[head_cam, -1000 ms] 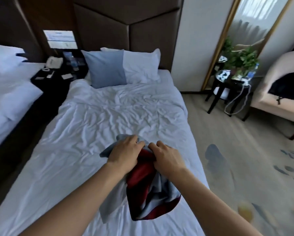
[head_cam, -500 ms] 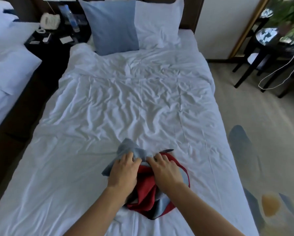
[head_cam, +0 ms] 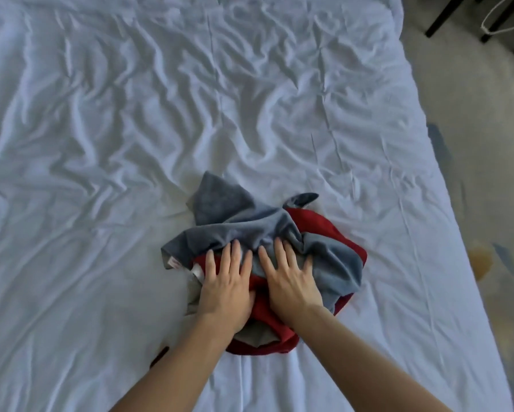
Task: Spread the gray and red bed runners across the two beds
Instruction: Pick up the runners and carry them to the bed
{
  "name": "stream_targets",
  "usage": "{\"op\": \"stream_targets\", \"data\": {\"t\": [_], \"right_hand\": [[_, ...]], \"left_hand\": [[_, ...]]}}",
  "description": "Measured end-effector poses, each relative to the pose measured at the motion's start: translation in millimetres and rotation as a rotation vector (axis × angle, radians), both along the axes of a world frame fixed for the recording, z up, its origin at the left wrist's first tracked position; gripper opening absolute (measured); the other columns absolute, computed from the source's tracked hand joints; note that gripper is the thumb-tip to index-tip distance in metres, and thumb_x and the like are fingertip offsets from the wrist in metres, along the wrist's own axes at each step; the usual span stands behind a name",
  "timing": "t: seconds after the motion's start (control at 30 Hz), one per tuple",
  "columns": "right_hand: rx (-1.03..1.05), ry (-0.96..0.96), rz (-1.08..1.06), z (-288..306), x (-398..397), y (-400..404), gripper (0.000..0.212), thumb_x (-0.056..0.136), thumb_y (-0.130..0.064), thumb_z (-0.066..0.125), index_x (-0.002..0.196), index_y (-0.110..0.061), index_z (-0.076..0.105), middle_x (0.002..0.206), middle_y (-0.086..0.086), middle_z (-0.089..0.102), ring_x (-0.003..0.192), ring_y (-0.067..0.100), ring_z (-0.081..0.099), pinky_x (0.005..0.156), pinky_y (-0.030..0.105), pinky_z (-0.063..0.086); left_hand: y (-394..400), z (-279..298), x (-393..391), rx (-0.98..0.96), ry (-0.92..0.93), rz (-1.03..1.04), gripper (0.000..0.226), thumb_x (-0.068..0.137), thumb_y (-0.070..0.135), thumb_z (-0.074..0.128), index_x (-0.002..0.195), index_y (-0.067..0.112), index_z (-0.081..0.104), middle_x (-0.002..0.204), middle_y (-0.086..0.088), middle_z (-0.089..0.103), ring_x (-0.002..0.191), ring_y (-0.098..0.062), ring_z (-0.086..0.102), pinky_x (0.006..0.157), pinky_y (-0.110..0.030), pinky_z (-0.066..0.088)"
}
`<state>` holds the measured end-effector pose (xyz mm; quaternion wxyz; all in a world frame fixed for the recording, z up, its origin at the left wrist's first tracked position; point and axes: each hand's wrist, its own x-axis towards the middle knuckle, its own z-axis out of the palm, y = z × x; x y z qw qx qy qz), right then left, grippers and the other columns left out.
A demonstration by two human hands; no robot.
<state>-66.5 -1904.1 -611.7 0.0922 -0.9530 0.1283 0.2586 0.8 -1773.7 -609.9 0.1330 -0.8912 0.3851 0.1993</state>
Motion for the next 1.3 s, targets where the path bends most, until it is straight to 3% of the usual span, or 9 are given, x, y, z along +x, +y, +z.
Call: {"op": "stream_targets", "data": {"t": [0.1,0.23,0.37,0.53,0.7,0.87,0.97,1.13,1.3], "right_hand": [[-0.005,-0.001,-0.016,-9.9,2.8,4.2,0.078,0.099,-0.051,0.038,0.157,-0.023,-0.005,0.164,0.018,-0.004,0.153,0.035,-0.002,0.115,0.071,0.007],[0.04,0.018,-0.012,8.2,2.1,-0.6,0.076,0.1,-0.044,0.04,0.158,-0.023,-0.004,0.165,0.016,-0.005,0.153,0.033,-0.002,0.116,0.069,0.013],[0.13,0.032,-0.036,50.3,7.9,-9.3,0.075,0.1,-0.035,0.044,0.157,-0.026,-0.003,0.166,0.012,-0.004,0.153,0.032,0.001,0.119,0.062,0.019],[0.149,-0.058,-0.105,116.3,10.8,-20.1,0.074,0.098,-0.026,0.045,0.157,-0.026,0.001,0.166,0.011,0.003,0.153,0.031,0.005,0.12,0.058,0.019],[0.069,-0.083,-0.201,179.2,-23.9,-45.9,0.088,0.093,-0.043,0.056,0.157,-0.025,-0.001,0.164,0.012,0.005,0.151,0.03,0.01,0.117,0.053,0.025],[0.01,-0.108,-0.425,228.8,-103.0,-82.1,0.084,0.095,-0.025,0.053,0.156,-0.025,-0.003,0.163,0.008,0.005,0.15,0.029,0.01,0.117,0.054,0.024],[-0.031,-0.15,-0.591,255.5,-165.4,-103.2,0.077,0.098,-0.024,0.047,0.158,-0.024,-0.003,0.164,0.007,0.005,0.15,0.028,0.011,0.118,0.054,0.023],[-0.157,-0.225,-0.837,297.4,-288.4,-124.9,0.058,0.097,-0.026,0.046,0.149,-0.02,0.02,0.148,0.007,0.034,0.137,0.029,0.034,0.106,0.046,0.038],[-0.219,-0.244,-1.01,325.4,-431.0,-134.8,0.061,0.094,-0.029,0.049,0.149,-0.02,0.023,0.145,0.006,0.037,0.133,0.028,0.038,0.103,0.046,0.041]], "left_hand": [[-2.8,-11.7,-1.1,0.018,-0.018,0.002,0.083,0.097,0.059,0.034,0.157,0.015,-0.004,0.164,-0.019,-0.006,0.152,-0.033,-0.006,0.117,-0.06,0.0],[-2.7,6.9,2.9,0.003,0.055,0.02,0.083,0.096,0.06,0.038,0.158,0.02,0.0,0.165,-0.016,-0.001,0.152,-0.032,0.0,0.118,-0.059,0.004],[-8.1,55.2,19.8,-0.012,0.186,-0.01,0.077,0.098,0.054,0.039,0.158,0.025,0.001,0.165,-0.015,0.001,0.152,-0.032,0.001,0.121,-0.054,0.008],[-29.0,126.1,35.5,-0.078,0.192,-0.063,0.073,0.1,0.05,0.039,0.158,0.025,0.003,0.164,-0.014,-0.001,0.152,-0.032,0.0,0.122,-0.052,0.01],[-60.9,185.4,20.1,-0.066,0.218,-0.251,0.074,0.1,0.05,0.042,0.158,0.027,0.003,0.164,-0.015,-0.003,0.151,-0.033,0.003,0.122,-0.048,0.015],[-117.0,229.0,-35.7,-0.119,0.246,-0.416,0.07,0.1,0.049,0.042,0.157,0.027,0.007,0.165,-0.013,0.0,0.151,-0.032,0.005,0.121,-0.05,0.016],[-153.7,253.3,-85.0,-0.157,0.272,-0.515,0.069,0.1,0.049,0.043,0.157,0.03,0.009,0.165,-0.012,0.003,0.151,-0.031,0.007,0.12,-0.047,0.018],[-206.6,282.5,-183.9,-0.154,0.265,-0.702,0.068,0.1,0.051,0.04,0.157,0.032,0.007,0.165,-0.011,0.001,0.151,-0.03,0.007,0.118,-0.046,0.021],[-257.5,318.8,-316.2,-0.207,0.223,-0.9,0.069,0.099,0.052,0.041,0.157,0.032,0.01,0.165,-0.012,0.006,0.15,-0.03,0.012,0.116,-0.045,0.024]]}}
